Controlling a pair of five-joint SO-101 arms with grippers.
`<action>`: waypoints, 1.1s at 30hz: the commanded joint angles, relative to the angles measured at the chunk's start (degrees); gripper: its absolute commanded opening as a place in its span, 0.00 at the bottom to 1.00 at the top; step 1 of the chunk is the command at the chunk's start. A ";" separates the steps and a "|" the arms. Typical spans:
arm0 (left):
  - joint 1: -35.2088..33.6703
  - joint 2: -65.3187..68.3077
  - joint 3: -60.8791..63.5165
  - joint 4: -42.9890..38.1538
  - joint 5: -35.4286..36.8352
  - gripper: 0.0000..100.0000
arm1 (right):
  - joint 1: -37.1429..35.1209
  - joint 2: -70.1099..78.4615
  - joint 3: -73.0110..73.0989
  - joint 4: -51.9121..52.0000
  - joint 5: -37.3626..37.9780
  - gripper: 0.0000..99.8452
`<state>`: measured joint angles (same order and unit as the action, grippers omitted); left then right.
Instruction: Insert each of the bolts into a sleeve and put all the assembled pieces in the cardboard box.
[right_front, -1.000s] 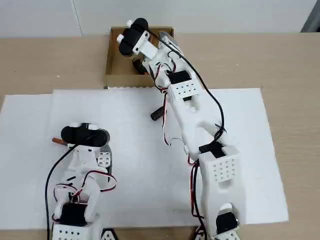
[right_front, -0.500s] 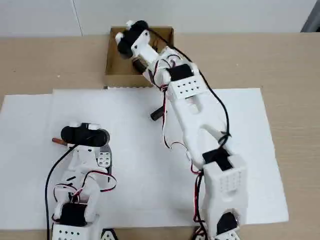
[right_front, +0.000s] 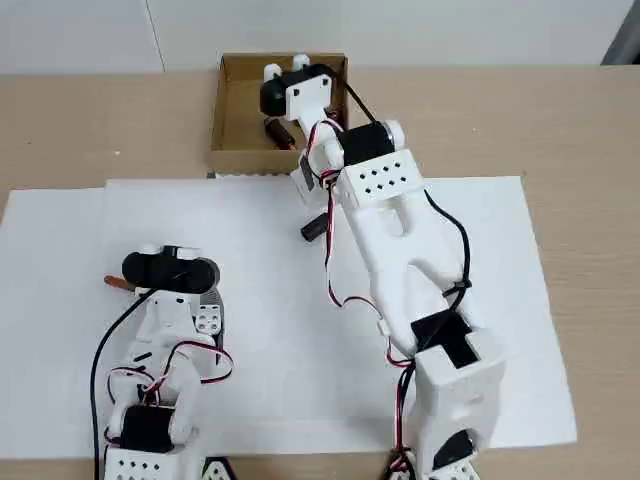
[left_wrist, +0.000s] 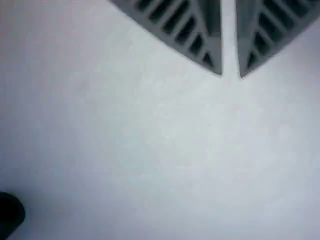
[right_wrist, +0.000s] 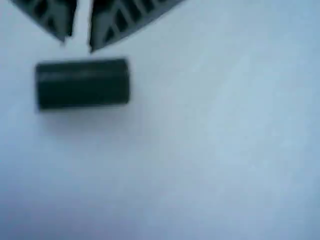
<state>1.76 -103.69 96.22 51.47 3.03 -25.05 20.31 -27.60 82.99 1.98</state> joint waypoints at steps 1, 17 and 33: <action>-0.18 -0.53 -0.22 0.18 -0.26 0.01 | -0.13 -3.82 -2.90 4.00 -8.88 0.02; -0.18 -0.53 -0.22 0.18 -0.26 0.01 | -0.40 4.35 -2.90 3.91 -27.78 0.19; -0.18 -0.53 -0.22 0.18 -0.18 0.01 | -3.82 10.59 -2.90 -6.02 -27.87 0.20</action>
<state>1.76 -103.69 96.22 51.47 2.95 -28.57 31.03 -27.87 78.24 -25.19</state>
